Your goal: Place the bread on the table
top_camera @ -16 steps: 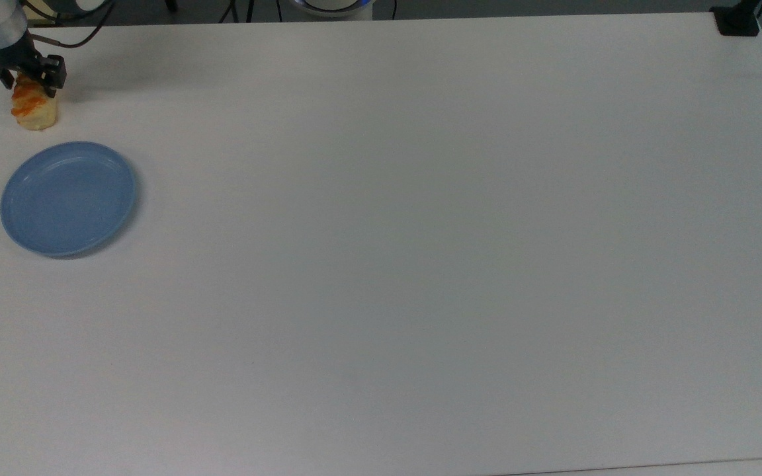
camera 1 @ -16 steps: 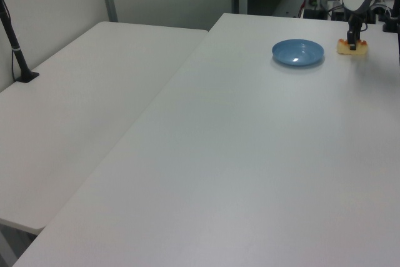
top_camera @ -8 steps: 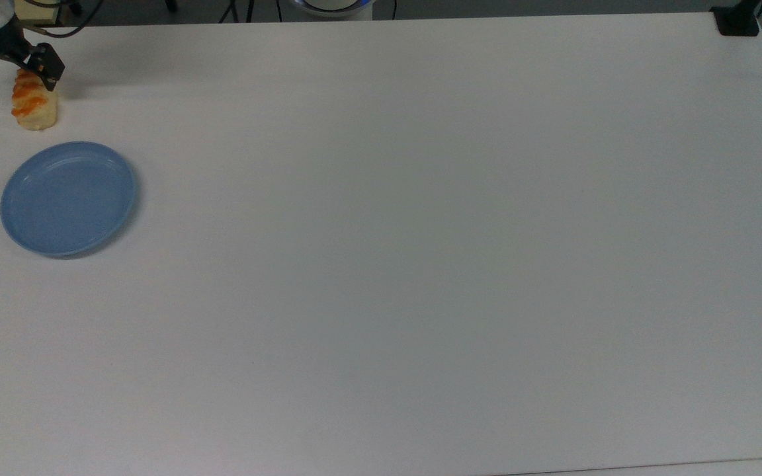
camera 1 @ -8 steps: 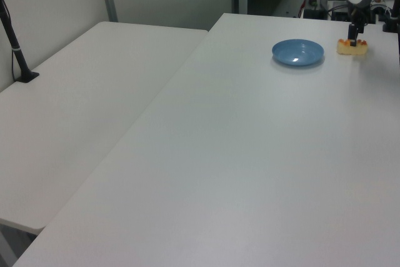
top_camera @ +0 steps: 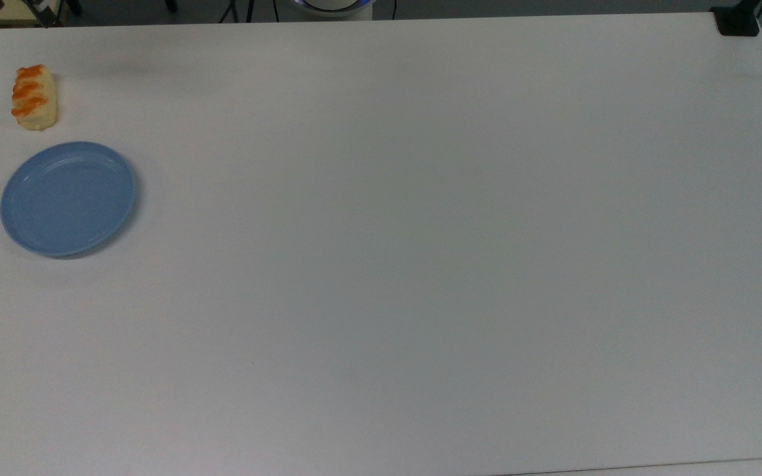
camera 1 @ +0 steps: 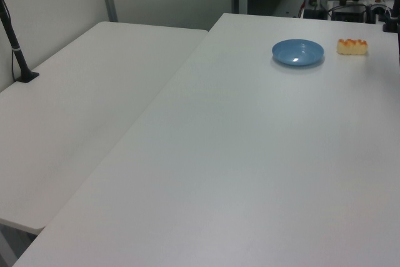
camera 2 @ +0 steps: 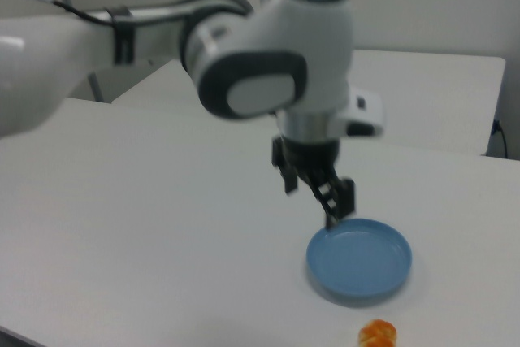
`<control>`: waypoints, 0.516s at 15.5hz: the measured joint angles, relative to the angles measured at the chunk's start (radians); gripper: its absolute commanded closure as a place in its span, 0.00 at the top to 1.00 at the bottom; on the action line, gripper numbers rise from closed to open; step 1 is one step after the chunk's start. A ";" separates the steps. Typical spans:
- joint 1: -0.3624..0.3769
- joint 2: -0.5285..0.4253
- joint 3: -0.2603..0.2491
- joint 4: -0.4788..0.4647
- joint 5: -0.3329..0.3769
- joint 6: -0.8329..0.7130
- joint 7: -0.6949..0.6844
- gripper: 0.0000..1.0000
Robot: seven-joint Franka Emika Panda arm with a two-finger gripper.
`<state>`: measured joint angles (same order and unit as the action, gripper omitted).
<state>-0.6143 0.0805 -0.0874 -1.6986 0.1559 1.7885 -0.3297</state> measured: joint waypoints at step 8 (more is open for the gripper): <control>0.334 -0.086 0.009 0.110 0.014 -0.157 0.425 1.00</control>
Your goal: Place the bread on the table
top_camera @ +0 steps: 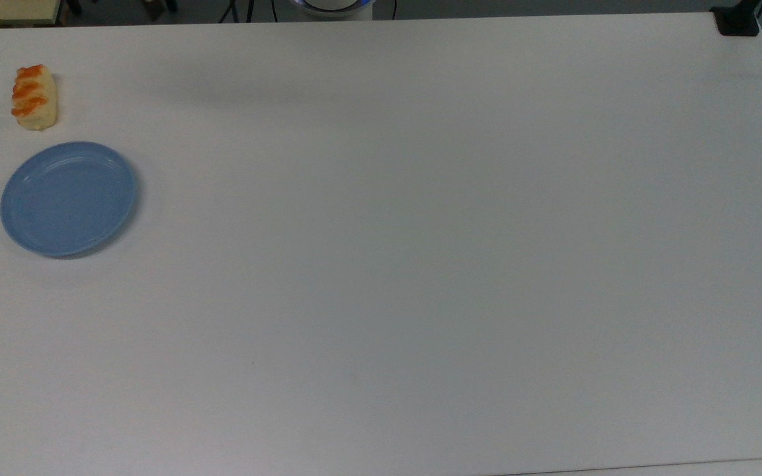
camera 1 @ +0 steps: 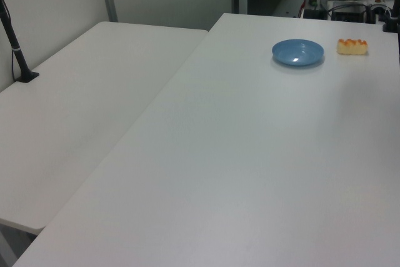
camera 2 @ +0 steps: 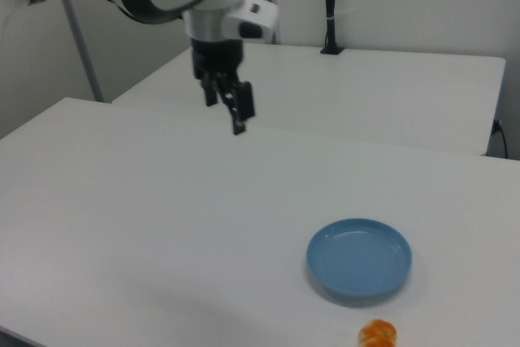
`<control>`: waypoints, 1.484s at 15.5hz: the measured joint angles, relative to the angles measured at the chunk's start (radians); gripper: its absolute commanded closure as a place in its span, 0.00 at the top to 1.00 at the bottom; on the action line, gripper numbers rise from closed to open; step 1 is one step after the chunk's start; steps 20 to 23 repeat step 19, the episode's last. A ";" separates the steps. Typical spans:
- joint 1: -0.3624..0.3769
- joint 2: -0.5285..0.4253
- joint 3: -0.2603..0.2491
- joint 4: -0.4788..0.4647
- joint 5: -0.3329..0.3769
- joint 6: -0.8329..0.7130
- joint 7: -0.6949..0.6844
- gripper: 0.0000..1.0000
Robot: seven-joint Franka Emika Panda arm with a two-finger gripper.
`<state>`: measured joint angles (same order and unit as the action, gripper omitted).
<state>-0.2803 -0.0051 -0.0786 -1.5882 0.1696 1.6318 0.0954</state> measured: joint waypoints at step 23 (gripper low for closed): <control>0.247 0.025 0.005 0.021 -0.107 0.099 -0.092 1.00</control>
